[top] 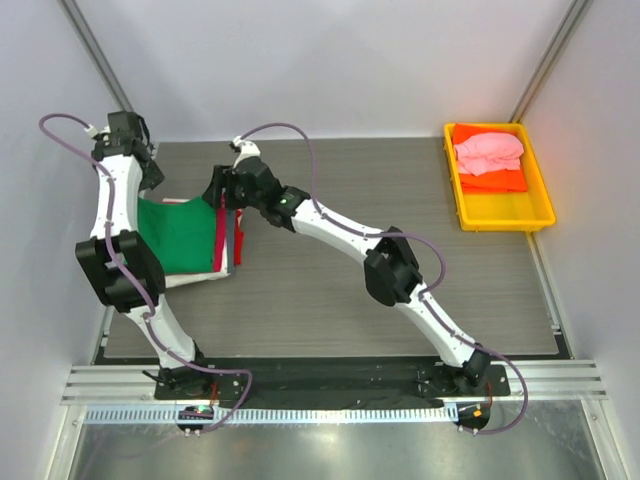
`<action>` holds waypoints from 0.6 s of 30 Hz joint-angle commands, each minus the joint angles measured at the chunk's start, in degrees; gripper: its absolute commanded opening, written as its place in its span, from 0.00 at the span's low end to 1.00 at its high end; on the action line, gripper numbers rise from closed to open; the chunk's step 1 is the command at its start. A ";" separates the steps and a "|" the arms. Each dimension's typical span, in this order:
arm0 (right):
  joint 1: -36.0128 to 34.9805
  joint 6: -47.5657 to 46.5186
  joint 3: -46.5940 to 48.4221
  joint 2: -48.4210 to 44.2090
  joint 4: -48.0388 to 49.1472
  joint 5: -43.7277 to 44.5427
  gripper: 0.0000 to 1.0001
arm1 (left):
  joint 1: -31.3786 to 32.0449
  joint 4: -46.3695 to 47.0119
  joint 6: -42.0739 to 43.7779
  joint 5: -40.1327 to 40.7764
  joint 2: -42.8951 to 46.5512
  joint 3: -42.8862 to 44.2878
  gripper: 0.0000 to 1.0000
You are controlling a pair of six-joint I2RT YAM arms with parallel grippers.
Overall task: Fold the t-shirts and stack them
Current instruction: Neatly place the folded tshirt to the corner
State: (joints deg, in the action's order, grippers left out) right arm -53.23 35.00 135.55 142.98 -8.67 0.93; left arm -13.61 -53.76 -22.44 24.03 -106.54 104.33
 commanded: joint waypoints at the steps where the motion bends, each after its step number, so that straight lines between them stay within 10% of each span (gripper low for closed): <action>1: 1.73 0.07 2.97 -0.50 3.04 -2.14 0.71 | -1.34 0.77 -1.64 -0.91 1.51 4.03 0.77; 7: 2.26 -3.62 -7.21 -11.21 2.78 -1.63 0.75 | -1.34 0.06 -2.43 -5.65 10.45 4.48 0.96; 18: 7.00 -7.76 -45.66 -42.05 2.69 -1.82 0.74 | 5.33 0.31 -5.51 -25.95 28.31 -5.62 1.00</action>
State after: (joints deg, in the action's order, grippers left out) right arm -48.42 29.65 97.86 110.61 -8.67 -1.83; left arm -11.90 -54.17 -25.98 6.63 -81.28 102.24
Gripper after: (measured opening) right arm 0.742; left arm 0.996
